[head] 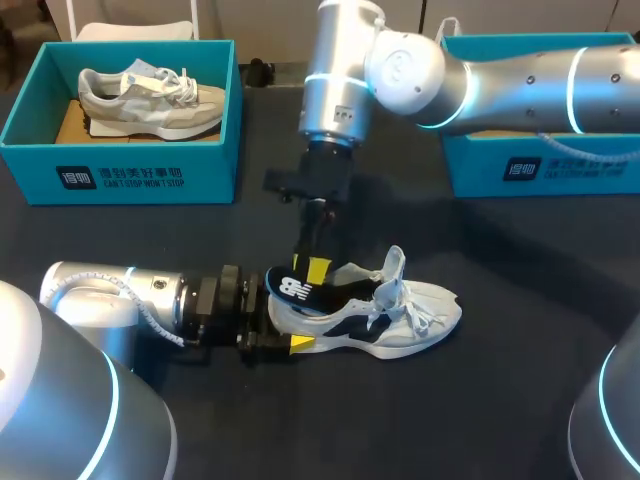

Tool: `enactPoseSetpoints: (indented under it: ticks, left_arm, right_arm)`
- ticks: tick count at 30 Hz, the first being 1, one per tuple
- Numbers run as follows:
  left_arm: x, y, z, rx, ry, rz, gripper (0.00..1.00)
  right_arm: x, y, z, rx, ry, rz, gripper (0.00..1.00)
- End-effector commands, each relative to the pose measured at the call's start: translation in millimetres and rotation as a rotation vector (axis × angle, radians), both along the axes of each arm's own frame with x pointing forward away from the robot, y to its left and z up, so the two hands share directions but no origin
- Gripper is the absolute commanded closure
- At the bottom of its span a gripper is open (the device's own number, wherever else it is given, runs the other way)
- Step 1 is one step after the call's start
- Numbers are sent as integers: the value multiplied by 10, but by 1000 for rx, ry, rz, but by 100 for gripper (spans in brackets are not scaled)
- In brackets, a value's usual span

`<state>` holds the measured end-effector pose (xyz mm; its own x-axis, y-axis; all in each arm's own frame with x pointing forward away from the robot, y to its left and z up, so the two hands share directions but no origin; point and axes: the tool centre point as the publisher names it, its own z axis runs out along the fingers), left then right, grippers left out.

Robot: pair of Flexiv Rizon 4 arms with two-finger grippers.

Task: Take the shoe out of the shoebox, open the shoe tongue, remove and reinsert the insole, then place the shoe into the shoebox

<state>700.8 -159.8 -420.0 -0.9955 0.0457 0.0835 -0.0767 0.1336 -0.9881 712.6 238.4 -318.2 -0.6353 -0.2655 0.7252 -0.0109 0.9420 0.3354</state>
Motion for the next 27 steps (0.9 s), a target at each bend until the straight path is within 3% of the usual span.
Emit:
enactPoseSetpoints:
  ticks: [1, 9, 20, 27]
  left_arm:
    - [-7, -10, 4, 0, -1, 3, 100]
    - [-7, -10, 4, 0, -1, 3, 100]
    - [-7, -10, 4, 0, -1, 3, 100]
    - [-7, -10, 4, 0, -1, 3, 100]
  right_arm:
    - [-12, -14, -27, 17, 9, 2, 11]
    - [-65, -27, 43, 50, 5, 14, 20]
    - [-118, 12, 79, 49, 3, 29, 21]
    - [-146, -13, -8, 54, 17, 15, 23]
